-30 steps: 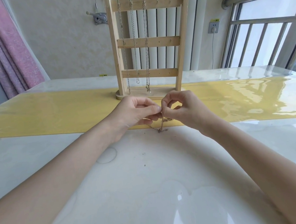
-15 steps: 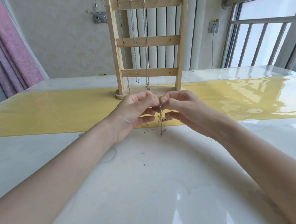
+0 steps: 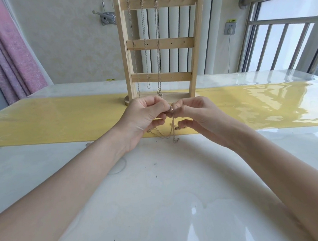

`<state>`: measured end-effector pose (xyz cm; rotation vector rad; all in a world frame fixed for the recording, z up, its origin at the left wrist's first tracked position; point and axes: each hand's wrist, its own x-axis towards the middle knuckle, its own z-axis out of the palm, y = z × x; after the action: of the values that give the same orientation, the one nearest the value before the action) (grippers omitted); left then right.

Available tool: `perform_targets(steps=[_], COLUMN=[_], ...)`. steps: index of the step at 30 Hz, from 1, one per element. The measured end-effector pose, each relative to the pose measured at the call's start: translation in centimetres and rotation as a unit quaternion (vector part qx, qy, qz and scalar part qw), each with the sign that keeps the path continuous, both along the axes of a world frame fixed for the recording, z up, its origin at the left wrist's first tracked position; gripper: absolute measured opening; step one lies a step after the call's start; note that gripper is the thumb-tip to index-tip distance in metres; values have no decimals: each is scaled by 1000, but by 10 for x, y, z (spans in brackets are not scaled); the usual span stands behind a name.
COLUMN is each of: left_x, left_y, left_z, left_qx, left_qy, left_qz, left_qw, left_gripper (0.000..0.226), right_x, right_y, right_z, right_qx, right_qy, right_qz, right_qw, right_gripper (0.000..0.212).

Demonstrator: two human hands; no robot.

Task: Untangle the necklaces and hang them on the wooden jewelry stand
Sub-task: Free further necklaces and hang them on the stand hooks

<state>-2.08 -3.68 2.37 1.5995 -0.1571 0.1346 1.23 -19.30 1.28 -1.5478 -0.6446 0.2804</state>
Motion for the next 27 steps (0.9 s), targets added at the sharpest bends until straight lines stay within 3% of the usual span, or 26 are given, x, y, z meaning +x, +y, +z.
perform_targets(steps=[5,13,19,23,27], left_x=[3,1,6,7,7], left_y=[4,1,0,1,4], left_z=[-1,-4,-8,-8,-7], left_qx=[25,93,80,100,111], left_qy=[-10,-21,4,10,5], left_qz=[58,62,75,68,66], left_qw=[998,994,994,993,992], left_gripper=[25,25,26,24,23], right_x=[1,1,2,4,4], right_y=[0,2,6,7,9], right_z=[0,0,0,-1,-3], right_qx=[10,-49,-115,-160,-173], right_qy=[-26,-119,-229,-299,-306], right_qz=[-86,-108,-134,-154,-169], right_qw=[996,986,957,928,921], right_gripper=[14,1,23,20,18])
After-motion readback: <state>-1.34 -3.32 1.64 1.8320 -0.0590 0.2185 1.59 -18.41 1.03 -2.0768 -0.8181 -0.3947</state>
